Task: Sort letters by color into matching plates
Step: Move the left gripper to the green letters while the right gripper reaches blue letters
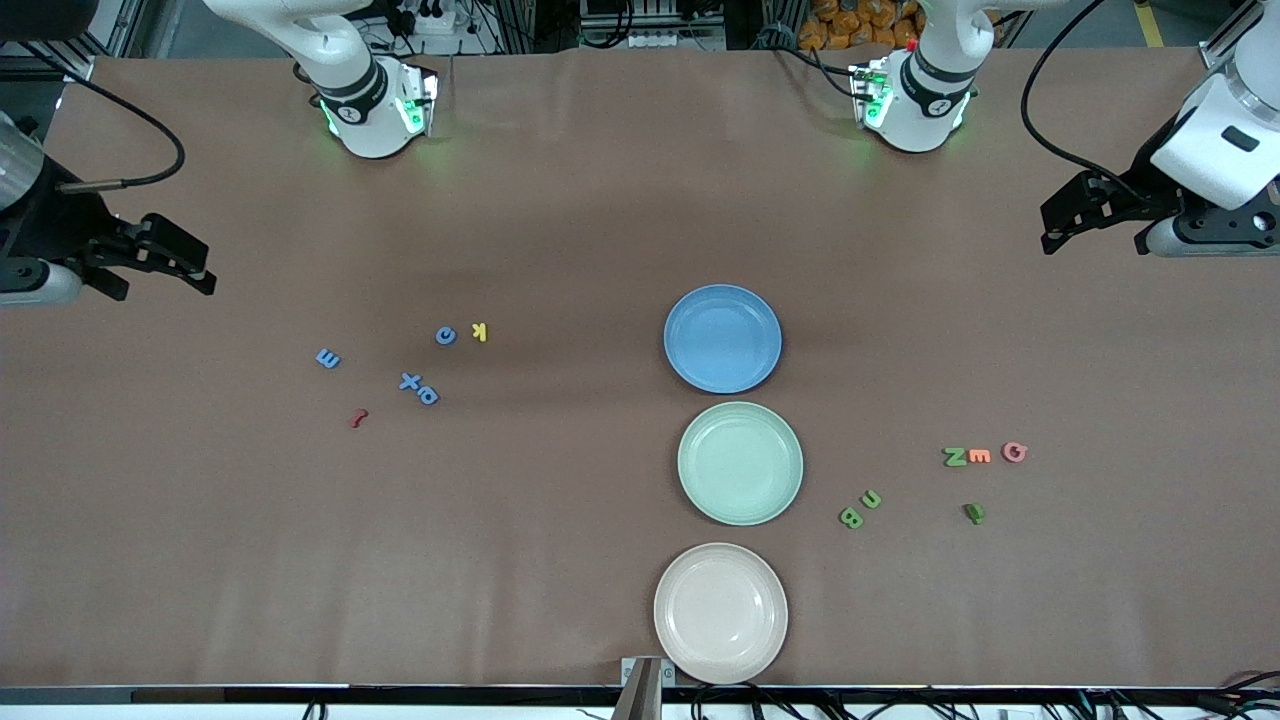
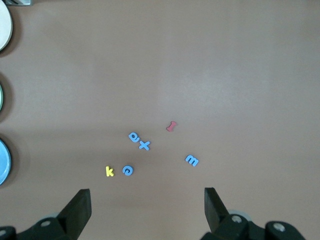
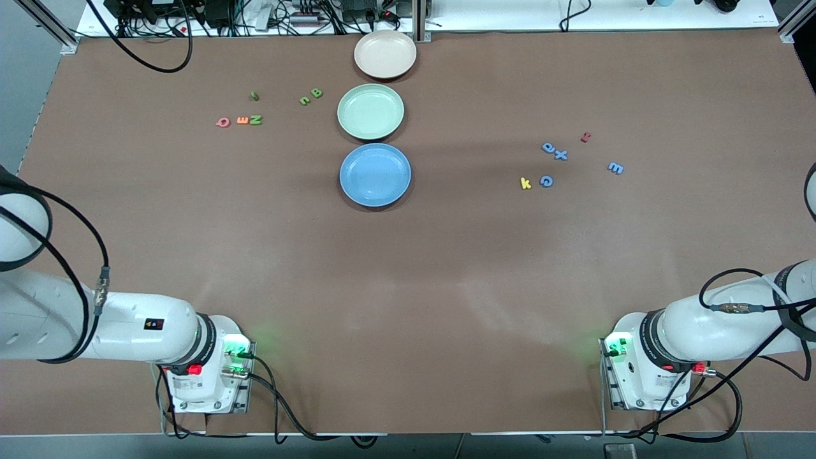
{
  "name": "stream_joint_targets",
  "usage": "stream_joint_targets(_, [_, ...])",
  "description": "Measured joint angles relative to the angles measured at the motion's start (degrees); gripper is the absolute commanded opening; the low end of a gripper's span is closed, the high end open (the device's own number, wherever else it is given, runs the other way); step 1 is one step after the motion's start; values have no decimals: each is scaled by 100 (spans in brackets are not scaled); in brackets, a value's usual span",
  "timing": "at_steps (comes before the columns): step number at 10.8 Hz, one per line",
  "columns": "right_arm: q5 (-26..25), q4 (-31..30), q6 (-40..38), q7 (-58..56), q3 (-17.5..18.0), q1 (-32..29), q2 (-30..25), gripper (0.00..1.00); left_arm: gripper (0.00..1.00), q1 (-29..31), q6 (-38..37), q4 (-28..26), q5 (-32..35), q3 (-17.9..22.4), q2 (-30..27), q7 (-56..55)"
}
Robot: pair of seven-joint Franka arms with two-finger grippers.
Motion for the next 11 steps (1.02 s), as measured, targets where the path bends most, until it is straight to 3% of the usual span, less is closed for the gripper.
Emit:
stream_joint_targets(6, [0, 13, -3, -381, 145, 19, 3, 100, 100, 1, -64, 2, 2, 38, 121, 97])
stream_joint_targets(9, [0, 30, -224, -395, 142, 14, 8, 100, 100, 4, 349, 200, 253, 70, 1049, 88])
stream_joint_targets(11, [-99, 42, -413, -405, 137, 10, 19, 100, 100, 0, 1293, 440, 378, 230, 2132, -54])
